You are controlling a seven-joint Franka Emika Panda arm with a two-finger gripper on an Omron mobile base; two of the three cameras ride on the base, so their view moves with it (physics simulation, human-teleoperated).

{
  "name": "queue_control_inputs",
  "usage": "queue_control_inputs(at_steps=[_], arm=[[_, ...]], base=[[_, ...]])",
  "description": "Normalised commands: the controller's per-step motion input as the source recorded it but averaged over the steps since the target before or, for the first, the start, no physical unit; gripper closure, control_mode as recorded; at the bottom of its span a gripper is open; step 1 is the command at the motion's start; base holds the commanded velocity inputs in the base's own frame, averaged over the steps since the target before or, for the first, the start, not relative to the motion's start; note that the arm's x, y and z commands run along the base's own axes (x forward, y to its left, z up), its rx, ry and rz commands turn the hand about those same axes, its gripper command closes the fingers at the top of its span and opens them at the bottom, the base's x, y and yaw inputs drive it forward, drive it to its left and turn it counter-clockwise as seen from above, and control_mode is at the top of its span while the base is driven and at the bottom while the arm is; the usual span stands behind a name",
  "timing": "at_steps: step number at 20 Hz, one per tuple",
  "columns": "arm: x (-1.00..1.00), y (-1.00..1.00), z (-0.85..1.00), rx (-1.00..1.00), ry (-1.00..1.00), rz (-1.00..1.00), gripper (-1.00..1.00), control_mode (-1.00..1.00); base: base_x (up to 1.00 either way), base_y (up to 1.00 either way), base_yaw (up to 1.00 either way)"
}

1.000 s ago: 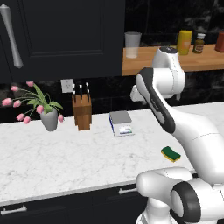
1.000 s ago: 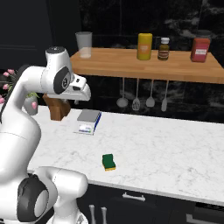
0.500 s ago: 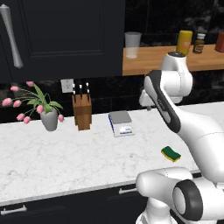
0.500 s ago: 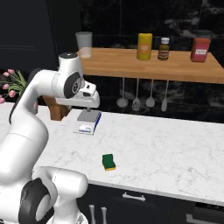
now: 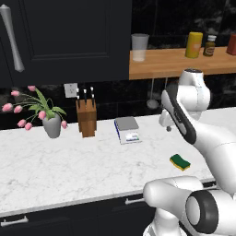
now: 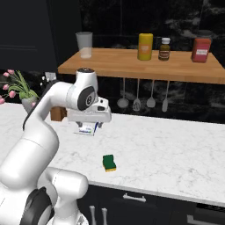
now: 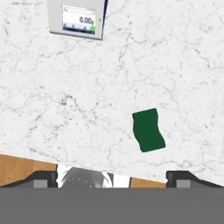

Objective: Pick up the sponge from the counter and clean the cutting board by briefly scrubbing or pressing down on the cutting board. Once finished, release the sponge.

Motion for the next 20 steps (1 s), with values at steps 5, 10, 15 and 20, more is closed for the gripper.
queue_control_inputs(at_steps=[5, 10, 15, 20], arm=[[-0.09, 0.0, -0.64, -0.16, 0.05, 0.08, -1.0, -1.0], [-0.07, -0.08, -0.48, -0.1, 0.01, 0.07, -1.0, -1.0], [-0.06, -0.43, -0.26, 0.0, 0.0, 0.07, -1.0, -1.0], [-0.02, -0.31, -0.26, 0.0, 0.0, 0.08, -1.0, -1.0]], base=[[0.0, 0.0, 0.0], [0.0, 0.0, 0.0], [0.0, 0.0, 0.0], [0.0, 0.0, 0.0]])
